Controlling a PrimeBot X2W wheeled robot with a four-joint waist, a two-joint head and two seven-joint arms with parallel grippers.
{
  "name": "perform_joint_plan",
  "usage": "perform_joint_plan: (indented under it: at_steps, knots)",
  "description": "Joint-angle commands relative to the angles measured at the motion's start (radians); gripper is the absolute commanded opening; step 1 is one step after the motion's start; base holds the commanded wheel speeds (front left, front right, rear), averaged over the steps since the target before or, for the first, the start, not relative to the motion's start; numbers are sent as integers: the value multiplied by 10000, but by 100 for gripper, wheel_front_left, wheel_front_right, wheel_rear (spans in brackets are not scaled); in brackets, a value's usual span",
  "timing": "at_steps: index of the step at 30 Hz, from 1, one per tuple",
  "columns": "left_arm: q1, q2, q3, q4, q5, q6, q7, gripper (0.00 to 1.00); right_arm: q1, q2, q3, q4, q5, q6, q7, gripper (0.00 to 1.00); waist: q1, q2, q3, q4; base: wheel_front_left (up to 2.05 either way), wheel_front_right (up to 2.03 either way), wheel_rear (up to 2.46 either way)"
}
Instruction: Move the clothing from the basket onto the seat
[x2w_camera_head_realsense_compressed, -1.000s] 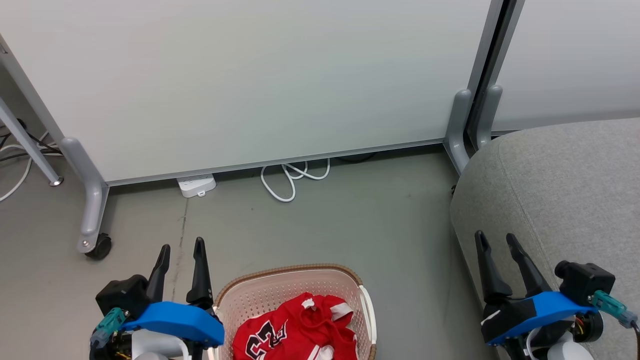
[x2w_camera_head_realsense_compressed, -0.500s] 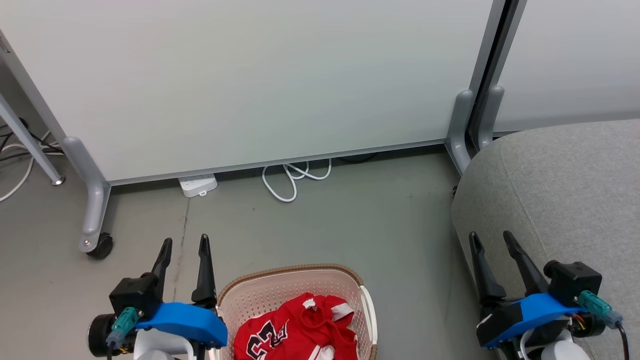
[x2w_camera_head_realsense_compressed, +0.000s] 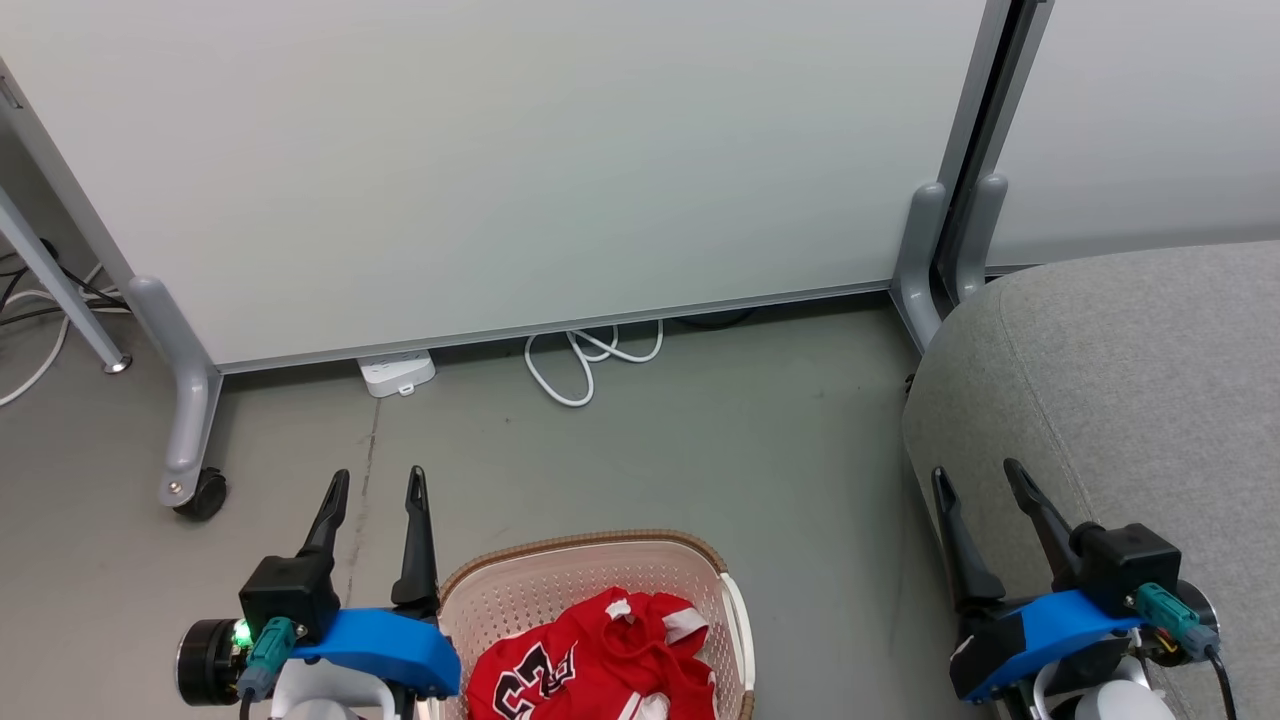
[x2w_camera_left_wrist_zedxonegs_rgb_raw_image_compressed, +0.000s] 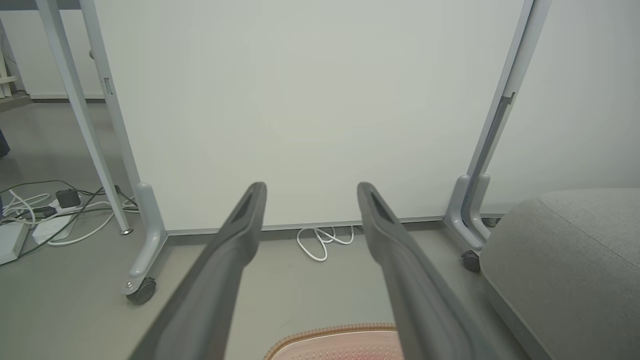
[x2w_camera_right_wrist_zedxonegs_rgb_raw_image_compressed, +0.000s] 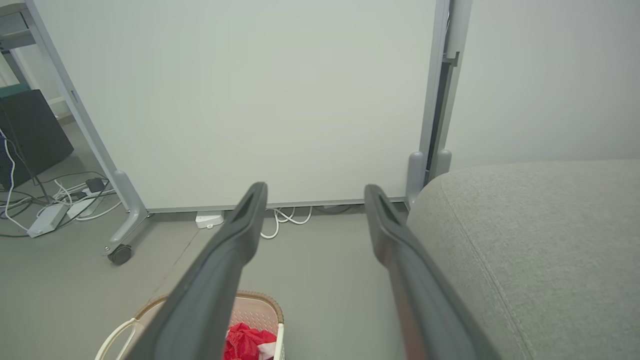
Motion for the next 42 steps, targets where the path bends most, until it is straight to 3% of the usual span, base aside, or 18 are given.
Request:
perform_joint_plan:
  at_steps: [1, 13, 28, 34, 42]
  knots:
    - [-130, -20, 44, 1, 192, -47, -66, 100, -155, -69, 2, -58, -216, 19, -63, 100, 0, 0, -1, 2, 0, 0, 0]
    - [-130, -96, 74, 98, 1029, -83, -292, 100, -94, -74, 82, -127, -1083, 14, -231, 100, 0, 0, -9, 38, 0, 0, 0]
    - [-100, -200, 179, 442, 885, -248, -286, 100, -70, -72, 72, -245, -992, 14, -236, 100, 0, 0, 144, 46, 0, 0, 0]
    - [-854, -226, -44, 1787, 680, -576, -187, 100, -637, -69, 268, -723, -1065, 14, -181, 100, 0, 0, 1362, -223, 0, 0, 0]
    - [-3001, -49, -598, 4190, 313, -1094, 892, 100, -1914, -64, 808, -1543, -1103, 14, -226, 100, 0, 0, 4089, -918, 0, 0, 0]
